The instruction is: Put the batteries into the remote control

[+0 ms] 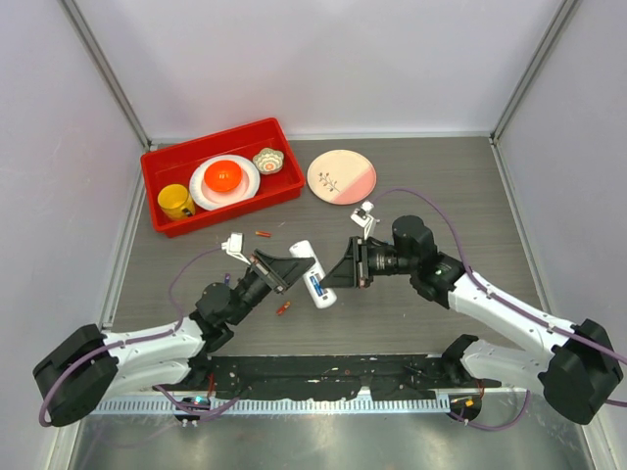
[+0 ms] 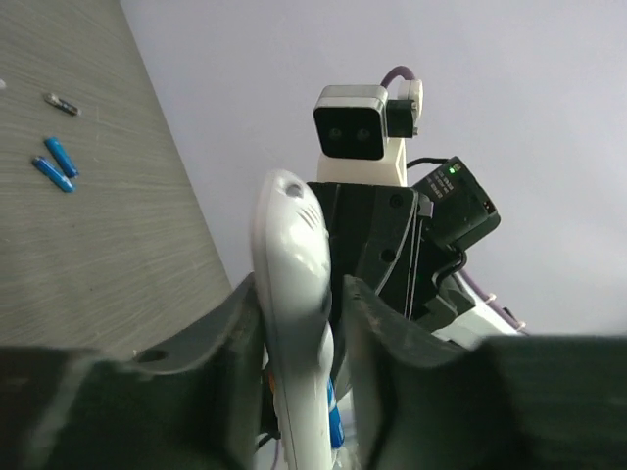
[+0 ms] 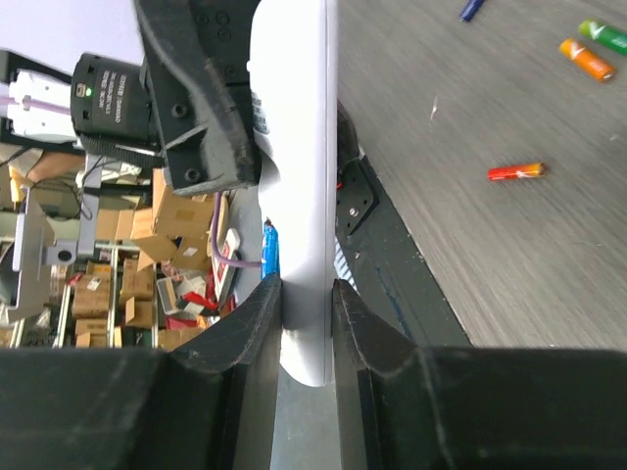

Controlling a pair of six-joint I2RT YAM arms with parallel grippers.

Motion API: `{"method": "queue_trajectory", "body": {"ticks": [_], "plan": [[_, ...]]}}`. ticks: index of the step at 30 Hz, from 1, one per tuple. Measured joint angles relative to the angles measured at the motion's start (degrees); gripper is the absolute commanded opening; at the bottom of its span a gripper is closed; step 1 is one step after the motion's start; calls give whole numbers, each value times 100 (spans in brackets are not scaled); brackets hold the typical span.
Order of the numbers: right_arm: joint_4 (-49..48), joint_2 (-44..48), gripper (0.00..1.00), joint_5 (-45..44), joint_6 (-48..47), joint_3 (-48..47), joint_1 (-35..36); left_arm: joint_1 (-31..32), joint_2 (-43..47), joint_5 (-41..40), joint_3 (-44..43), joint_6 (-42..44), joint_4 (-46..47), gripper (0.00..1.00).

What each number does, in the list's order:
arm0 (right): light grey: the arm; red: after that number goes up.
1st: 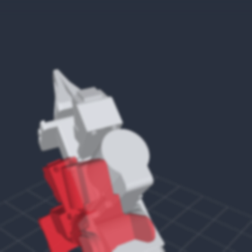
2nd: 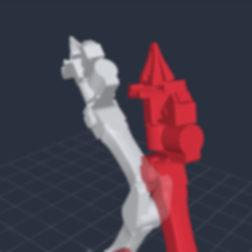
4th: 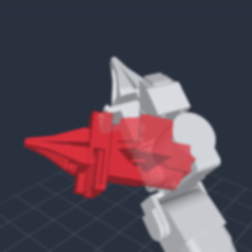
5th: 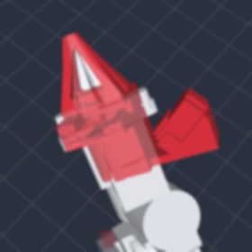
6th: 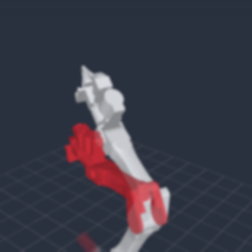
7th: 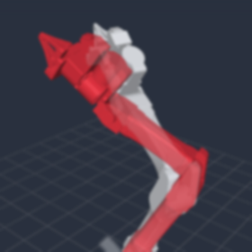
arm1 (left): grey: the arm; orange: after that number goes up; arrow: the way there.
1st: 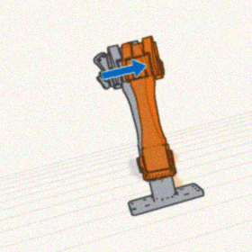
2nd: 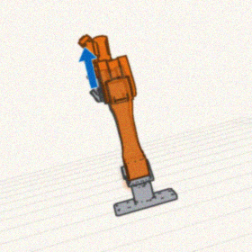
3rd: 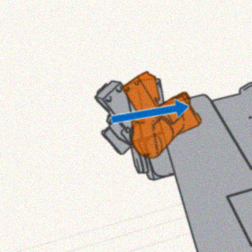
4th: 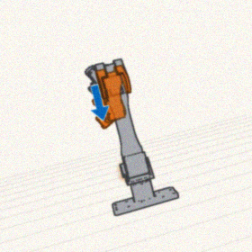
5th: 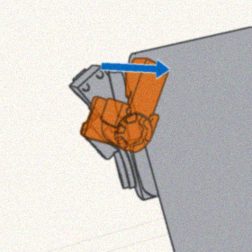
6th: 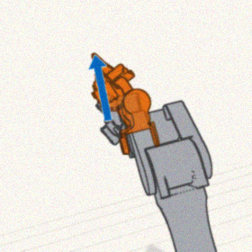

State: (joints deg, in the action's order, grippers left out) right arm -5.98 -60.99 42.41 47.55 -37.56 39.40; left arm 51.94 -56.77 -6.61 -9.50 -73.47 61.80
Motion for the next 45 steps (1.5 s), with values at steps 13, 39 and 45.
{"method": "queue_trajectory", "body": {"ticks": [13,39,45], "plan": [[1097,-76,1,105,-485,-348,-229,-243,136,586,44,13,-374,59],[1513,-227,41,697,-868,-542,-267,-376,-1320,1652,-20,-573,1259,0],[1593,-227,55,654,-866,-671,-280,-376,-1034,1539,0,-426,946,0]]}}
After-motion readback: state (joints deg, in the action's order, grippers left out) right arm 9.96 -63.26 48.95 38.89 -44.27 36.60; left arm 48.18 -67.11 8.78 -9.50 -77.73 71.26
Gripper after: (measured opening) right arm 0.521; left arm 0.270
